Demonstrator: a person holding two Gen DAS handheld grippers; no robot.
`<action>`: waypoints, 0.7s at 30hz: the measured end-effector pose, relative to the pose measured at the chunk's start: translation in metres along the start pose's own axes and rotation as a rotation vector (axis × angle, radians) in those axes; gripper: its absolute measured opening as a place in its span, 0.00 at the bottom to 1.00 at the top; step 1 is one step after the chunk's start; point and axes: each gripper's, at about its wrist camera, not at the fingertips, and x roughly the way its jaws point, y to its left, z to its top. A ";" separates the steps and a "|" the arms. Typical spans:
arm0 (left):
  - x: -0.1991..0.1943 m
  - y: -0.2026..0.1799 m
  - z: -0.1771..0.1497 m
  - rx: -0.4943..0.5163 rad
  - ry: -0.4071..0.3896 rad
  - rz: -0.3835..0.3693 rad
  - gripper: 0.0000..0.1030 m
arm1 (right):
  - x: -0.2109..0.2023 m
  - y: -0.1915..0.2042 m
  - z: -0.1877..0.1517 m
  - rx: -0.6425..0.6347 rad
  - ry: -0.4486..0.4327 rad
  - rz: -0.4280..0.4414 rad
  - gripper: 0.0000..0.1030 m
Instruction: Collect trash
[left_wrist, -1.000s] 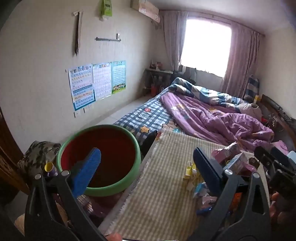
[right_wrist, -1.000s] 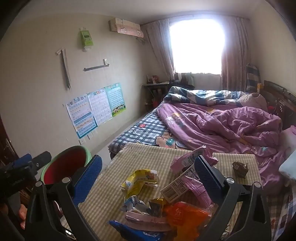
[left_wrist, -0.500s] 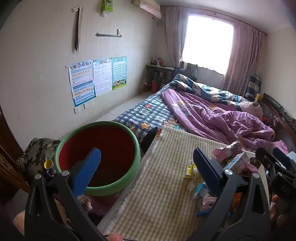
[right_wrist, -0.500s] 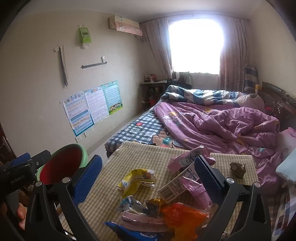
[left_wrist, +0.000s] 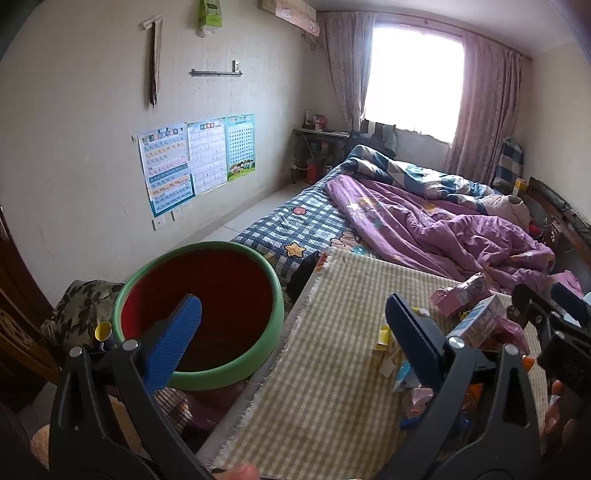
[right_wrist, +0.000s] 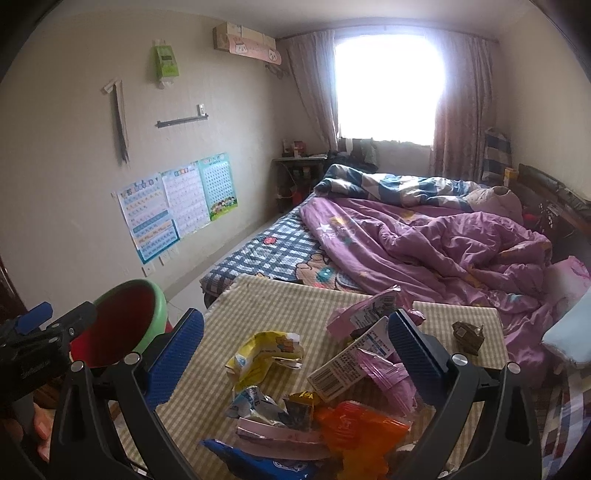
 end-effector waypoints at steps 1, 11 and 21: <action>0.000 0.000 0.000 -0.004 0.000 -0.004 0.95 | 0.001 0.001 0.001 -0.004 0.002 -0.003 0.93; 0.001 0.000 -0.001 -0.001 0.009 -0.001 0.95 | -0.001 0.003 0.002 -0.017 -0.002 -0.005 0.93; 0.004 0.002 -0.004 -0.008 0.023 0.007 0.95 | -0.002 0.001 0.003 -0.003 0.002 -0.004 0.93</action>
